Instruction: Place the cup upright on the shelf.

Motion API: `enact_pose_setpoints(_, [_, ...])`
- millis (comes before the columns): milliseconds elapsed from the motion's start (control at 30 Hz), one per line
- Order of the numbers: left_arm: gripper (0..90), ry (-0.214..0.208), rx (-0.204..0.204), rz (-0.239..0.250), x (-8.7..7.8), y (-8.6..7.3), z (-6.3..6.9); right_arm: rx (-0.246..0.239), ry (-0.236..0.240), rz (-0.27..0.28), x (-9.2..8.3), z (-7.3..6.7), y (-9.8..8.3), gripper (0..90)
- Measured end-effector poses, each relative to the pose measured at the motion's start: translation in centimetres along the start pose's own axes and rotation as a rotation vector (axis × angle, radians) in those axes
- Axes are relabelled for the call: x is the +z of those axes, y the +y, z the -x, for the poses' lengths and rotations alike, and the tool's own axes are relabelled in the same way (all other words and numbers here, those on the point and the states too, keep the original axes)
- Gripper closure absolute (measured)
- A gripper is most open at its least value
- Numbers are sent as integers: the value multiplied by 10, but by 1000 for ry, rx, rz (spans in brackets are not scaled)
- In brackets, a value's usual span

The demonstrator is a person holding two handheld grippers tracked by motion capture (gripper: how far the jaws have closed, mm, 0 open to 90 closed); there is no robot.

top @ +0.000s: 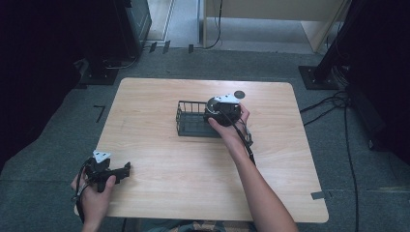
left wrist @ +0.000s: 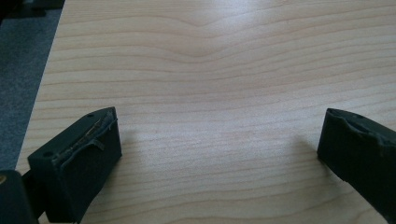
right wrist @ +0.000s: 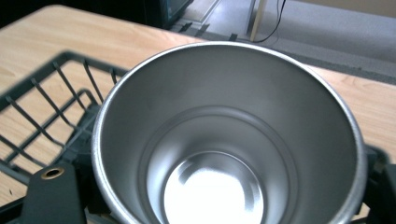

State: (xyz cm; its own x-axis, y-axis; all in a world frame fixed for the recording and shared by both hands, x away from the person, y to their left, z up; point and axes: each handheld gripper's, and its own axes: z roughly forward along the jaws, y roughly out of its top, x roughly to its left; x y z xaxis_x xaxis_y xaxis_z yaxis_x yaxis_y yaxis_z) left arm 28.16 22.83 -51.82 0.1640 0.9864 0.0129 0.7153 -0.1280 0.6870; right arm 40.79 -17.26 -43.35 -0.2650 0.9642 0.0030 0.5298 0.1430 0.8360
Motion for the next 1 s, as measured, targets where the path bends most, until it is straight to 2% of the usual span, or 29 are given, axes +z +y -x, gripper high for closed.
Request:
enact_pose_setpoints(200, [0,0,0,0,0,0,0,4,6,-45,8,1,-7,180])
enact_pose_setpoints(300, [0,0,0,0,0,0,0,-12,2,-53,8,0,-7,181])
enact_pose_setpoints(600, [0,0,0,0,0,0,0,-12,33,-91,7,5,-5,175])
enact_pose_setpoints(833, [0,0,0,0,0,0,0,-28,51,-83,2,10,-1,89])
enact_pose_setpoints(1000, [0,0,0,0,0,0,0,-23,59,-48,-9,14,4,32])
